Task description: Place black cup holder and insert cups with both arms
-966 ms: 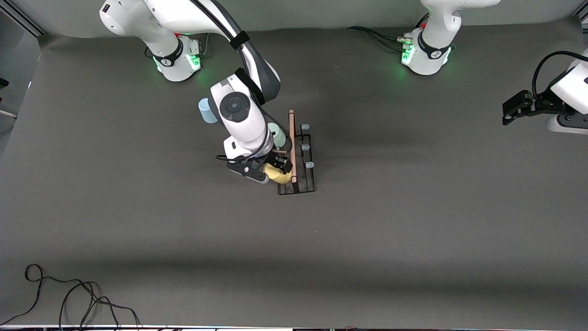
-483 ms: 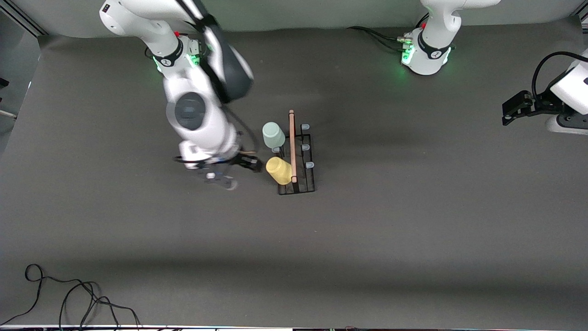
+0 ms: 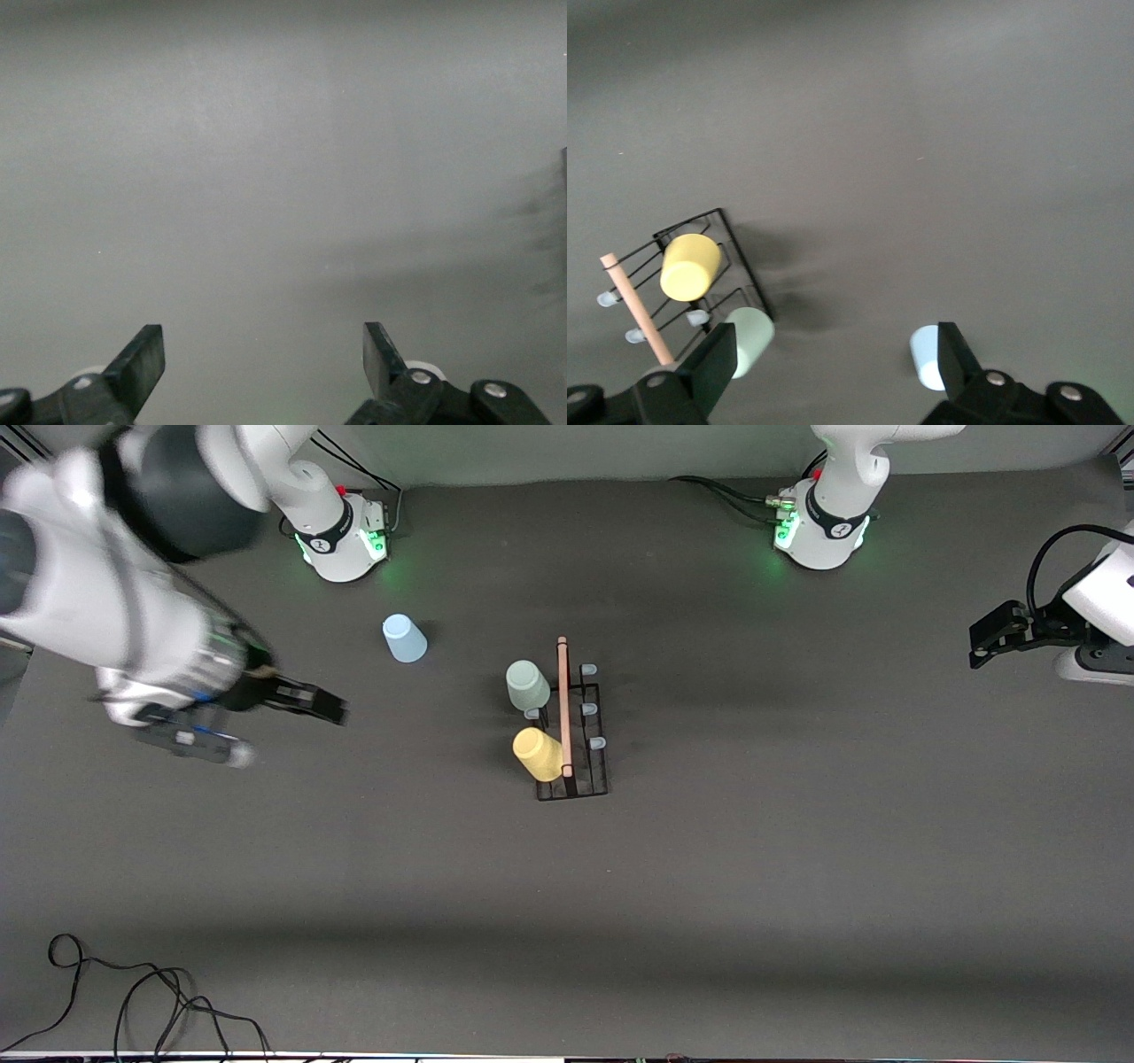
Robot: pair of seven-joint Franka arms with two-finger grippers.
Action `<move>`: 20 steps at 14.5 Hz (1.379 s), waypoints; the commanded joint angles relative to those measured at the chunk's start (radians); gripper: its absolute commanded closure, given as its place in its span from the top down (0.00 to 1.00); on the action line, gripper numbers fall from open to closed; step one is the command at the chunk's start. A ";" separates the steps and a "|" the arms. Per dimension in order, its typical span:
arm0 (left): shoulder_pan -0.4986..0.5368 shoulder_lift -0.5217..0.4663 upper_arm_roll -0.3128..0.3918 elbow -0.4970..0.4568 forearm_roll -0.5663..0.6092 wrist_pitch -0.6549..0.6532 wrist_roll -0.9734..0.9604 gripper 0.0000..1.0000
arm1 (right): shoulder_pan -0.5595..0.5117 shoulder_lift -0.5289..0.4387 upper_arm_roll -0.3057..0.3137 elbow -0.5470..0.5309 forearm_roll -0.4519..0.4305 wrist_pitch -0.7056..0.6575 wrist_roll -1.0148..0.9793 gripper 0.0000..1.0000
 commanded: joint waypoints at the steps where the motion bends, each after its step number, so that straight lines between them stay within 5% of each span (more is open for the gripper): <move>1: -0.001 -0.005 -0.001 -0.003 0.010 0.033 -0.003 1.00 | 0.005 0.012 -0.059 0.064 -0.068 -0.080 -0.124 1.00; 6: 0.000 -0.005 0.000 -0.003 0.010 0.036 -0.006 1.00 | 0.003 0.007 -0.148 0.072 -0.075 -0.114 -0.244 1.00; 13: -0.001 -0.005 -0.001 -0.003 0.011 0.028 -0.008 1.00 | -0.033 0.011 -0.133 0.077 -0.079 -0.137 -0.247 1.00; 14: -0.001 -0.005 -0.001 -0.003 0.011 0.027 -0.009 1.00 | -0.100 0.013 -0.055 0.080 -0.079 -0.137 -0.246 1.00; 20: -0.006 -0.007 -0.006 -0.003 0.011 0.019 -0.019 1.00 | -0.732 -0.070 0.647 0.069 -0.246 -0.143 -0.304 1.00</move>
